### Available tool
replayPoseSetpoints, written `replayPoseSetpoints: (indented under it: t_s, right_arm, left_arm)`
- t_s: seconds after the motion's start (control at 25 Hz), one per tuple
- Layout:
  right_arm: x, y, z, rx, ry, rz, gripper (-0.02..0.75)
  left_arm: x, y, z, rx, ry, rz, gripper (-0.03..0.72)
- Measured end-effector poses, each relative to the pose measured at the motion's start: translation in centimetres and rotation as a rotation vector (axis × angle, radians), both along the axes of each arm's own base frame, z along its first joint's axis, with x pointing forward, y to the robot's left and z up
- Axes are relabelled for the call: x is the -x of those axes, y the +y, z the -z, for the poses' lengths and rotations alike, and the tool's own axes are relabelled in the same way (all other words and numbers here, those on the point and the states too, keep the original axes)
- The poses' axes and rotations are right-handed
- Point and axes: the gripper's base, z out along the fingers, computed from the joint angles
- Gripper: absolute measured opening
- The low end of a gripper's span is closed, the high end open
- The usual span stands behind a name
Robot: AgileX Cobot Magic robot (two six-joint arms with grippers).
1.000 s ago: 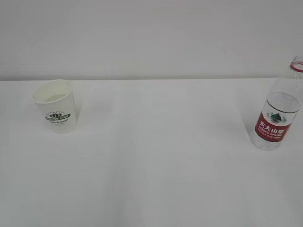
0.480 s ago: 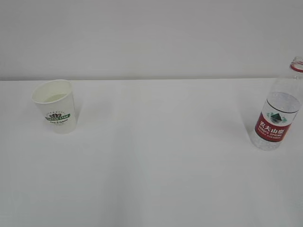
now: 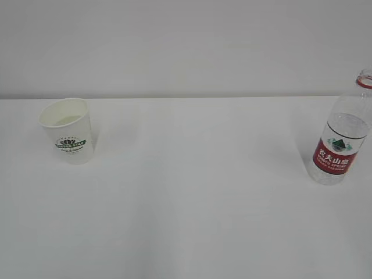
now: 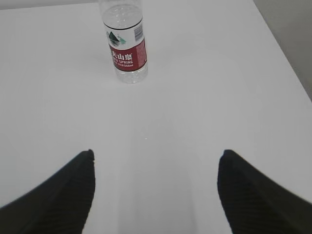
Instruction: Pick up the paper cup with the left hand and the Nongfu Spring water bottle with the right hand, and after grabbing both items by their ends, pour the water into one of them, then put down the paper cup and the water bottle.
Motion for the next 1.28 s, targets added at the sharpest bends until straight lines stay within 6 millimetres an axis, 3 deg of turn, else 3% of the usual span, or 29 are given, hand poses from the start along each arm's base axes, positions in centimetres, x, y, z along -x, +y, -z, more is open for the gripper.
replayPoseSetpoints:
  t_s: [1.28]
  right_arm:
    - [-0.02,0.00,-0.03,0.002,-0.003,-0.001,0.588]
  left_arm:
    - [-0.01,0.00,0.02,-0.002,0.001,0.001,0.436]
